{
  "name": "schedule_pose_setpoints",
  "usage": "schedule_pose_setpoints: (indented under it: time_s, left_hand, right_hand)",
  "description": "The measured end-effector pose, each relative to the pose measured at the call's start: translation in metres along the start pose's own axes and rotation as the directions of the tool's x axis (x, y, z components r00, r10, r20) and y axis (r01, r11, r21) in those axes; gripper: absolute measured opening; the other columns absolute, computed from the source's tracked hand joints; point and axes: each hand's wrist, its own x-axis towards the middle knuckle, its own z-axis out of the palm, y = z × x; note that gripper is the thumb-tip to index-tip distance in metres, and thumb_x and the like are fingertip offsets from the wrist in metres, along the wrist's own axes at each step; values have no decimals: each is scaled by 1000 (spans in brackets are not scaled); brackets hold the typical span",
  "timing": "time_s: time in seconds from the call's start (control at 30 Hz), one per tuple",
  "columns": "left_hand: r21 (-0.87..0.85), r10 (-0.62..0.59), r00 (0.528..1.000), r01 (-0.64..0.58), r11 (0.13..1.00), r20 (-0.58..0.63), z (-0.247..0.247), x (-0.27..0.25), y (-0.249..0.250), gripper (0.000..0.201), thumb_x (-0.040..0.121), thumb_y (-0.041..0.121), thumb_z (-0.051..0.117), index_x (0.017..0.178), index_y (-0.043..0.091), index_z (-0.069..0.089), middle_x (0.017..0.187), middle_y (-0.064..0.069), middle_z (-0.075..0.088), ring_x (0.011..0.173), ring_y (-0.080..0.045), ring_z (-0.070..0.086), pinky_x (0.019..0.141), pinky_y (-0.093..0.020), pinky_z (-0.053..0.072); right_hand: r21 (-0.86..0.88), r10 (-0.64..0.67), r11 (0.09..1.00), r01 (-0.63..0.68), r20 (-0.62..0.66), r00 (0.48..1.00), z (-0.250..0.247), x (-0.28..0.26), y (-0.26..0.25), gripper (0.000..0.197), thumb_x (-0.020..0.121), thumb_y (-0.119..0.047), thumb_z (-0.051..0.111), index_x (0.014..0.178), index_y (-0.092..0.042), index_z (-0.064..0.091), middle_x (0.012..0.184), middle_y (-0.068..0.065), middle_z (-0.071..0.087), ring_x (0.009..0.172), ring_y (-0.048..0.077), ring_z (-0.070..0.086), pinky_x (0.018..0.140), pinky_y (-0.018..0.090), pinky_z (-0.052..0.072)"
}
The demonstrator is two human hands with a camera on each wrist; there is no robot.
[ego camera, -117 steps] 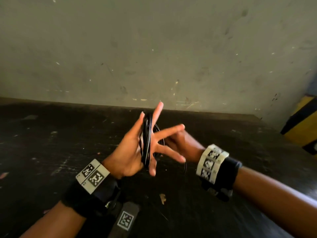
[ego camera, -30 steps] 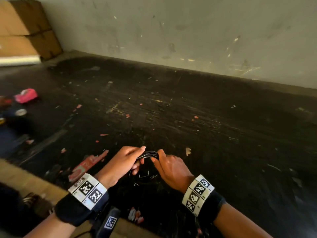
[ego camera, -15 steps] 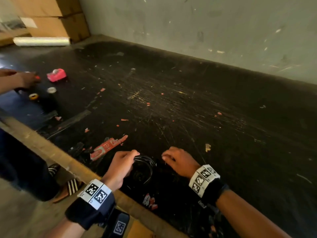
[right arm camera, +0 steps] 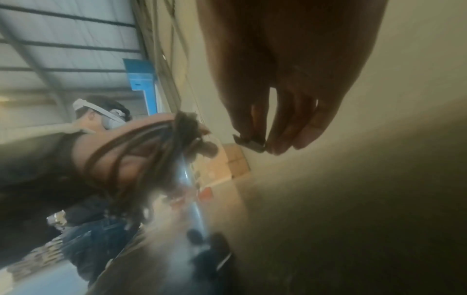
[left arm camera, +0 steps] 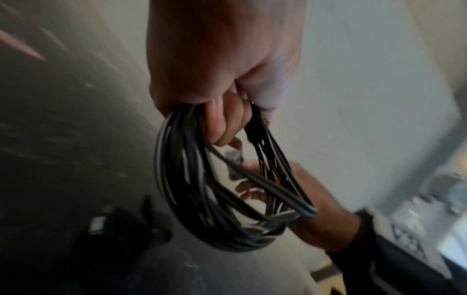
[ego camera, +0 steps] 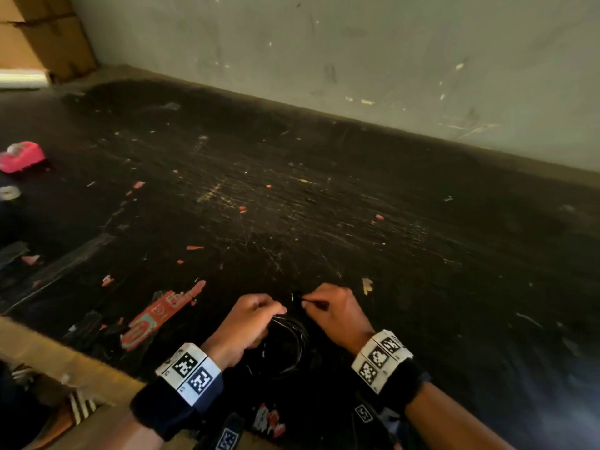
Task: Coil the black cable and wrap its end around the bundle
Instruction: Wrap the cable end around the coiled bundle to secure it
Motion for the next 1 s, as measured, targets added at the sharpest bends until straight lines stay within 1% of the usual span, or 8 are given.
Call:
schedule_pose_setpoints:
  time_s: [0.2, 0.3, 0.4, 0.5, 0.6, 0.67, 0.87, 1.0]
  left_hand:
    - [40, 217, 963, -226, 973, 160, 44, 12, 25, 15, 88, 17, 61, 73, 11, 63, 40, 7, 36, 32, -5, 31, 34, -18, 20]
    - [143, 413, 897, -435, 889, 156, 56, 17, 28, 18, 83, 13, 62, 65, 12, 67, 48, 7, 52, 47, -1, 47, 49, -19, 36]
    - [205, 525, 835, -550, 810, 168, 65, 20, 26, 22, 81, 11, 63, 60, 15, 67, 58, 7, 61, 61, -1, 54, 63, -22, 40]
    - [172, 530, 838, -545, 821, 128, 74, 16, 31, 23, 82, 9, 63, 61, 14, 69, 53, 10, 61, 56, 2, 55, 55, -14, 40]
    - [3, 377, 923, -378, 926, 79, 76, 16, 43, 25, 85, 10, 60, 61, 14, 67, 37, 9, 44, 36, -3, 39, 36, -15, 25]
    - [-90, 278, 954, -269, 959, 115, 72, 16, 51, 27, 87, 10, 58, 60, 14, 62, 35, 10, 32, 32, -4, 28, 34, -18, 15]
    - [-199, 209, 930, -153, 968, 304, 63, 11, 72, 30, 87, 15, 57, 57, 18, 54, 41, 7, 26, 33, -6, 24, 35, -20, 14]
    - [-196, 235, 904, -174, 965, 357, 61, 4, 82, 17, 88, 19, 59, 71, 14, 60, 43, 7, 30, 35, -6, 27, 36, -19, 17]
  right_hand:
    - [23, -67, 997, 74, -216, 974, -37, -32, -4, 16, 87, -19, 63, 98, -17, 75, 91, 1, 70, 85, 8, 62, 78, 24, 51]
    - [-27, -46, 999, 39, -298, 953, -45, -46, -3, 16, 87, -22, 61, 93, -18, 75, 85, 0, 72, 80, 9, 62, 80, 25, 49]
    - [164, 178, 980, -113, -460, 870, -48, -49, -2, 13, 85, -13, 63, 86, -16, 76, 80, -3, 73, 75, 7, 65, 69, 20, 52]
    - [426, 398, 885, -190, -477, 784, -53, -46, -4, 11, 84, -9, 65, 84, -13, 75, 81, -5, 73, 77, 6, 68, 70, 23, 55]
    - [603, 366, 794, -77, -373, 853, -70, -49, -9, 11, 85, -2, 64, 90, -12, 68, 93, 10, 73, 74, 12, 68, 66, 24, 56]
    - [613, 259, 790, -13, -315, 913, -84, -55, -9, 18, 84, 2, 64, 96, -11, 65, 98, 13, 71, 77, 14, 67, 71, 25, 56]
    - [489, 57, 871, 40, -183, 981, -114, -56, -12, 29, 80, 12, 63, 102, -6, 65, 107, 9, 69, 99, 16, 68, 87, 26, 54]
    - [251, -59, 962, 105, -184, 981, -127, -52, -23, 32, 80, 3, 68, 88, -28, 65, 98, -3, 71, 93, 9, 69, 83, 25, 55]
